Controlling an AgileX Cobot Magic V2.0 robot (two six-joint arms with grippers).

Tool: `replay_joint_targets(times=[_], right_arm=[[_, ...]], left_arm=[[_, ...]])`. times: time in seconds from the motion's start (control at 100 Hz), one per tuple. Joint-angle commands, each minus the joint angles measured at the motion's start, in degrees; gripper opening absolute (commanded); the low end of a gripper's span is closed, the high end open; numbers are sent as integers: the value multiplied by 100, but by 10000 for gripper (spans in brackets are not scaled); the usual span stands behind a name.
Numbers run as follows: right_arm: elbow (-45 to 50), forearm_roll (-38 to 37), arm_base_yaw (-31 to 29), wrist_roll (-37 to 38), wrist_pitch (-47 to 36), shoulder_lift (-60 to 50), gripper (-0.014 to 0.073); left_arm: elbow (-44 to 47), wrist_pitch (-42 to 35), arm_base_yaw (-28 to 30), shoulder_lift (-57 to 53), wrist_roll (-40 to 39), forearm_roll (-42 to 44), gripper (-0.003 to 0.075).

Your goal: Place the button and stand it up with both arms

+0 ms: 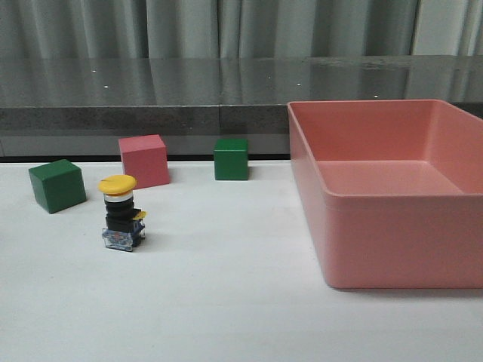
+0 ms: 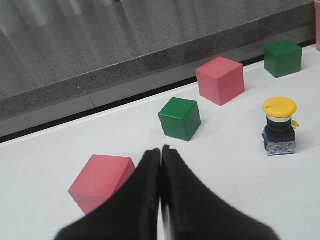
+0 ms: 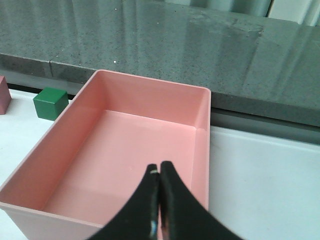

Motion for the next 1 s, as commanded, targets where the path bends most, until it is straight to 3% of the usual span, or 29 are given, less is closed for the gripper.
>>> replay_joint_targets(times=[0.0,0.16,0.3,0.45,0.64,0.99], right_arm=[[-147,26,-14,-17,-402,11,-62],[-147,26,-14,-17,-402,11,-62],[-147,26,-14,-17,-402,11,-62],[-147,26,-14,-17,-402,11,-62],[-147,26,-14,-17,-402,11,-62],[-147,26,-14,-17,-396,20,-62]], left_arm=[[-148,-481,5,36,-8,-34,-20],[27,-818,5,24,-160,-45,-19],[318,-1093,5,-182,-932,396,-20],[662,-1081,5,-919,-1471,719,-19],[1043,-1015,28,-2158,-1496,849,-20],[1218,-1012,28,-2111,-2079,1160,-20]])
